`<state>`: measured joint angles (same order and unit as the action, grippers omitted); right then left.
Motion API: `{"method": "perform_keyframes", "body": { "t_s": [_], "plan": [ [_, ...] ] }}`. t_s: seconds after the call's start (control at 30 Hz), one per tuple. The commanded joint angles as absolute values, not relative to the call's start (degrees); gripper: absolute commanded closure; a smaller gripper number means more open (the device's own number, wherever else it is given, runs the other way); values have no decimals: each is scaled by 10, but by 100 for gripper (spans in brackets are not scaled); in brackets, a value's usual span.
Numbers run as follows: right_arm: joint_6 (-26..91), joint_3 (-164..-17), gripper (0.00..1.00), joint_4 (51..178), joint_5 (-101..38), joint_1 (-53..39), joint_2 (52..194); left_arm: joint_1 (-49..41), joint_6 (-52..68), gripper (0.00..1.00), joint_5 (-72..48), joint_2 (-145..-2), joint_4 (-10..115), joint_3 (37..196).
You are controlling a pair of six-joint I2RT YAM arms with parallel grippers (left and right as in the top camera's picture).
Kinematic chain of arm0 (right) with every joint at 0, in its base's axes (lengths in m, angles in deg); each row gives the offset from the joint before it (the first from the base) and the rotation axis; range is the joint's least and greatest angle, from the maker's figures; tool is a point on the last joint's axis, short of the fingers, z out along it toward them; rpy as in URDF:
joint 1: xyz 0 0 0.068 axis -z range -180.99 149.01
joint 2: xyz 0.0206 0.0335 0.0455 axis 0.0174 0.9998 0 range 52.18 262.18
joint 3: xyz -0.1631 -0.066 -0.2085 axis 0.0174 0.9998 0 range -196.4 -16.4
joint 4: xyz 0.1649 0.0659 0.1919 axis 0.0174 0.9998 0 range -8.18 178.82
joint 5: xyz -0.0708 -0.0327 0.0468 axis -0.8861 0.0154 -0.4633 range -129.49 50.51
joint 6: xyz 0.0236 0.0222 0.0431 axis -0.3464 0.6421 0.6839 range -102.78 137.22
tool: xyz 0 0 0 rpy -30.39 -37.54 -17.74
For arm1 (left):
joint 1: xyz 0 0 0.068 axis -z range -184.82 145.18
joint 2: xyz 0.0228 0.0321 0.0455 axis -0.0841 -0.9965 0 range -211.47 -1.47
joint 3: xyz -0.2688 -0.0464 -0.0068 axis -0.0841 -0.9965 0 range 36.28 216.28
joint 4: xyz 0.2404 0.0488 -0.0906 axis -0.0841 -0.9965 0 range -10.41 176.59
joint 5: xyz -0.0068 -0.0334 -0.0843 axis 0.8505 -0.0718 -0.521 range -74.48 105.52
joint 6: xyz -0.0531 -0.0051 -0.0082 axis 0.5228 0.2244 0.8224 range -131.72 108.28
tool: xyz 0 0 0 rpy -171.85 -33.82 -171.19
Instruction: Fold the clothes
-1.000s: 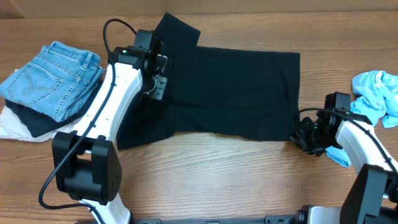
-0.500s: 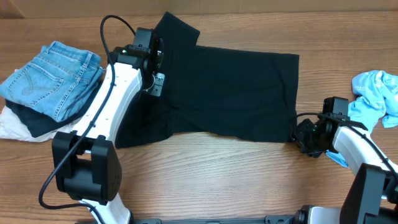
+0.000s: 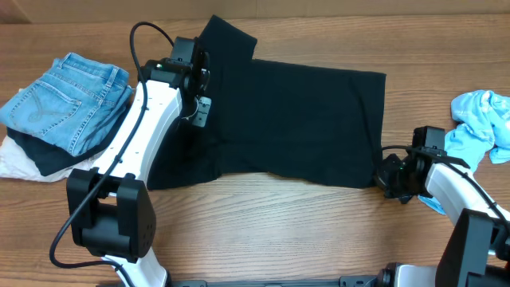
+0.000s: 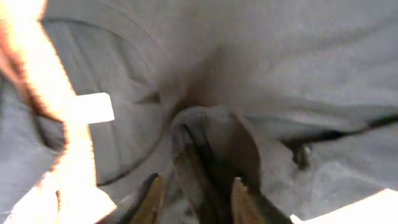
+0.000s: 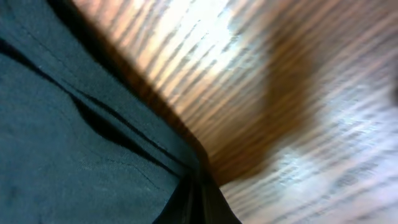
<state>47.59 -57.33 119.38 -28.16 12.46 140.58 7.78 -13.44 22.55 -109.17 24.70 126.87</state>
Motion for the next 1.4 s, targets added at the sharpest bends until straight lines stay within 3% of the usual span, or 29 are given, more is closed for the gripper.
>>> {"method": "perform_keyframes", "body": {
  "t_s": [0.0, 0.17, 0.33, 0.5, 0.63, 0.77, 0.8, 0.83, 0.9, 0.93, 1.2, 1.37],
  "plan": [
    [490, -578, 96, 1207, -350, 130, 1409, 73, -190, 55, 122, -1087, 221, 1275],
    [490, -578, 96, 1215, -373, 130, 1409, 78, -210, 54, 93, -1090, 204, 1238],
    [490, -578, 96, 1213, -373, 130, 1409, 80, -225, 67, 84, -1090, 184, 1206],
    [490, -578, 96, 1211, -373, 130, 1409, 80, -237, 65, 70, -1075, 184, 1206],
    [490, -578, 96, 1211, -373, 130, 1409, 80, -251, 94, 93, -1083, 247, 1195],
    [490, -578, 96, 1214, -373, 130, 1409, 80, -244, 96, 175, -1088, 367, 1193],
    [490, -578, 96, 1214, -373, 130, 1409, 80, -244, 88, 175, -1089, 384, 1193],
    [490, -578, 96, 1215, -373, 130, 1409, 80, -244, 73, 175, -1090, 404, 1193],
    [490, -578, 96, 1218, -373, 130, 1409, 80, -244, 35, 175, -1096, 416, 1193],
    [490, -578, 96, 1219, -373, 130, 1409, 80, -244, 20, 176, -1096, 409, 1193],
    [490, -578, 96, 1227, -373, 130, 1409, 18, -155, 22, 223, -1097, 241, 1192],
    [490, -578, 96, 1227, -369, 130, 1409, -46, -251, 21, 78, -1097, 214, 1185]
  ]
}}
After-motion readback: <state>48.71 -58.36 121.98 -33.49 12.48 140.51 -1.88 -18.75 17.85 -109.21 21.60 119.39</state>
